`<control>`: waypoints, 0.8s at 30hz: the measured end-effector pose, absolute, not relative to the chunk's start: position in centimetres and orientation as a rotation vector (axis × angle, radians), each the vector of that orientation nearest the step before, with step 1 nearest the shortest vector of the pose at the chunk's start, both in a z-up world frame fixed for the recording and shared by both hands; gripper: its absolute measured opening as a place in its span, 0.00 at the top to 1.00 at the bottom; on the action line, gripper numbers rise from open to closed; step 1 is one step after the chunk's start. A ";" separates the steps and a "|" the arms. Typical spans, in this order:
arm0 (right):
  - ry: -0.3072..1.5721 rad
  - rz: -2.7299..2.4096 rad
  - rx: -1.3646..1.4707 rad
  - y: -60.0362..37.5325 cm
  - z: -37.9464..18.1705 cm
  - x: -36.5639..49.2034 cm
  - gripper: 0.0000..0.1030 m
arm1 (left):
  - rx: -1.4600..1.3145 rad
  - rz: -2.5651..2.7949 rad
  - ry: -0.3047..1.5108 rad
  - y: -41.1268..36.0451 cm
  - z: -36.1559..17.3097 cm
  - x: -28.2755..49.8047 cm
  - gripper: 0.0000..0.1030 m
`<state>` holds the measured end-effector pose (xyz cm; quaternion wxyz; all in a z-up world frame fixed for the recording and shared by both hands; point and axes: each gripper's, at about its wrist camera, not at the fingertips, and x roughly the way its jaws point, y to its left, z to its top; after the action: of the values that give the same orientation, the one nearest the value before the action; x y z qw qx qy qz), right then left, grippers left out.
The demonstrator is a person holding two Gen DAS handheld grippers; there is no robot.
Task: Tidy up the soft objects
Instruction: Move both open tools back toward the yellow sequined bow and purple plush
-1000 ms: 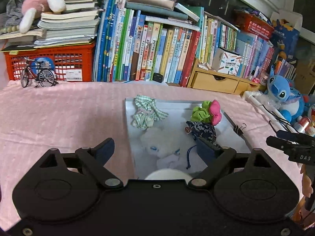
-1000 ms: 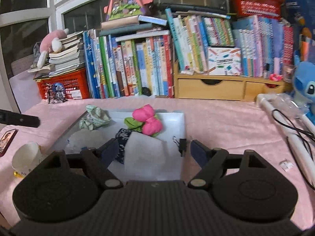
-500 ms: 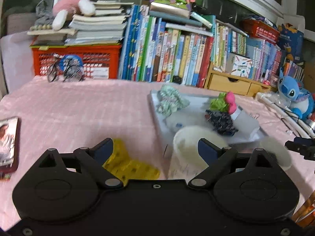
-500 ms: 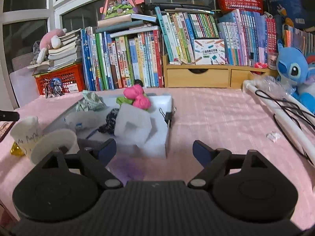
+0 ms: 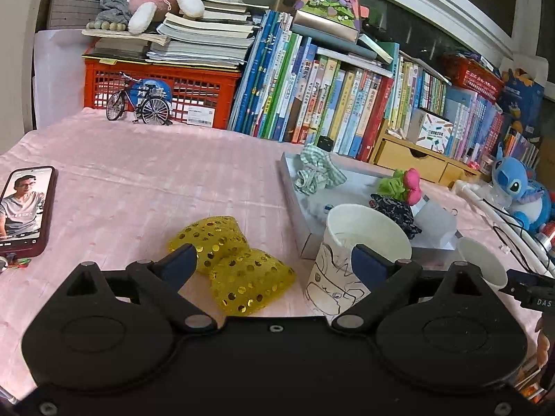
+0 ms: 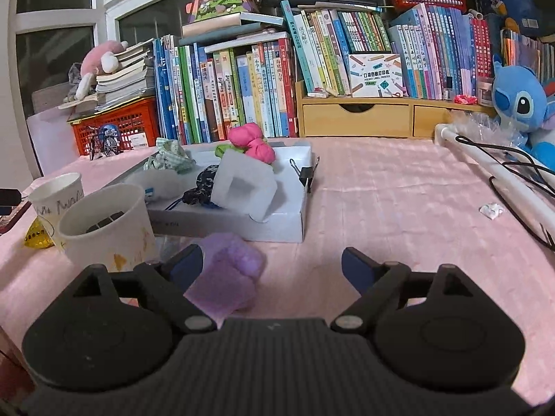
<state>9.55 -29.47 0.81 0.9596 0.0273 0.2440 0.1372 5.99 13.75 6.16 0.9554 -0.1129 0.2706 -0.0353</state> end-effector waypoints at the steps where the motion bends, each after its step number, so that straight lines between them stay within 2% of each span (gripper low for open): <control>1: 0.496 0.279 0.058 -29.5 0.8 9.5 0.10 | -0.225 -0.070 0.550 13.7 6.1 6.0 0.07; 20: 0.518 0.334 -0.012 -27.0 -0.3 9.6 0.09 | -0.105 0.058 0.565 11.6 2.0 7.1 0.07; 24: 0.531 0.332 -0.026 -26.4 -0.6 9.9 0.09 | -0.118 0.065 0.566 11.3 1.5 7.4 0.10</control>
<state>9.92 -26.42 -0.56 0.9513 -0.0128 0.2611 0.1631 7.44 11.33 1.52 0.9580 -0.0584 0.2789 0.0319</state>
